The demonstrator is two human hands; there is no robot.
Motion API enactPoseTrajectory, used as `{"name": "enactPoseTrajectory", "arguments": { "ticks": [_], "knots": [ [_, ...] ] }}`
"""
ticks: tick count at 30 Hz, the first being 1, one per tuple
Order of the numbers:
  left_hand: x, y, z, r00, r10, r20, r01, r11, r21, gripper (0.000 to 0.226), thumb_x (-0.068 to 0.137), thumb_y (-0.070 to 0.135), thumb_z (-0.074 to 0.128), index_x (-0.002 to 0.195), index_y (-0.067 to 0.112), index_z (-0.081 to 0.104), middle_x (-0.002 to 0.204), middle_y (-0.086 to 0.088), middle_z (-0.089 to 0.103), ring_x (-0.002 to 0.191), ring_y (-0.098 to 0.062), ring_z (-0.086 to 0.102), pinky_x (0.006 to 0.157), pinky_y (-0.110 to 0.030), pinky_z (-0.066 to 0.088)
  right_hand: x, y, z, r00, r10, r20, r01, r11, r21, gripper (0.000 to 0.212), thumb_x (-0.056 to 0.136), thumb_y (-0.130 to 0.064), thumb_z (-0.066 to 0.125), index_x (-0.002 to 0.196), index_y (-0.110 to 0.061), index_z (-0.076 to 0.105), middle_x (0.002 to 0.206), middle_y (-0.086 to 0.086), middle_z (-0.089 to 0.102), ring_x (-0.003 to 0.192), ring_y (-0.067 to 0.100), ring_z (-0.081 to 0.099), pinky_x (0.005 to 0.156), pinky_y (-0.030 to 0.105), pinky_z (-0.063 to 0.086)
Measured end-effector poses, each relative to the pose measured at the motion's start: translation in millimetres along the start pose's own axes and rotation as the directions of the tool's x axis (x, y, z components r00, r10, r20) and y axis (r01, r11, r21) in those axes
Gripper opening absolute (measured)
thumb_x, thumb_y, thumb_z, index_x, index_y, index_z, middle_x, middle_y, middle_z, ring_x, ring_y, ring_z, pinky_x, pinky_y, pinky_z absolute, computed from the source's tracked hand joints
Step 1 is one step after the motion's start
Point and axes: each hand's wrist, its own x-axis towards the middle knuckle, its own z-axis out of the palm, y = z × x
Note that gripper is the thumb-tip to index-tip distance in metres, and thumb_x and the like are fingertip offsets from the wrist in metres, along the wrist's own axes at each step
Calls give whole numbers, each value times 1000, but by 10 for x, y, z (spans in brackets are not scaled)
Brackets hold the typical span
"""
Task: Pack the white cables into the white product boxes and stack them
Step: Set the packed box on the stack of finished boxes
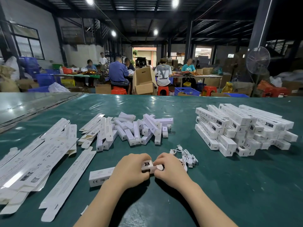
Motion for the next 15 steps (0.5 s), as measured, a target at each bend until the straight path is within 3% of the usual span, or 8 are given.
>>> {"name": "enactPoseTrajectory", "arguments": {
  "ticks": [5,15],
  "knots": [
    [-16,-12,-26,999,31,-28,-32,998,-49,30,80,39,62,109,30,60,100,13,67,95,-8,58,78,-20,42,-12,-36,6,995,-97,10,97,982,-165,24,78,-17,50,92,-10,68,101,4,61,96,23,51,76,29,38],
    [-34,14,-69,999,46,-15,-48,995,-84,33,75,25,63,108,31,61,101,14,68,96,-8,59,83,-25,43,-1,-12,6,995,-96,-33,91,988,-124,14,78,-18,52,85,-12,63,88,4,60,83,19,48,67,29,32]
  ]
}}
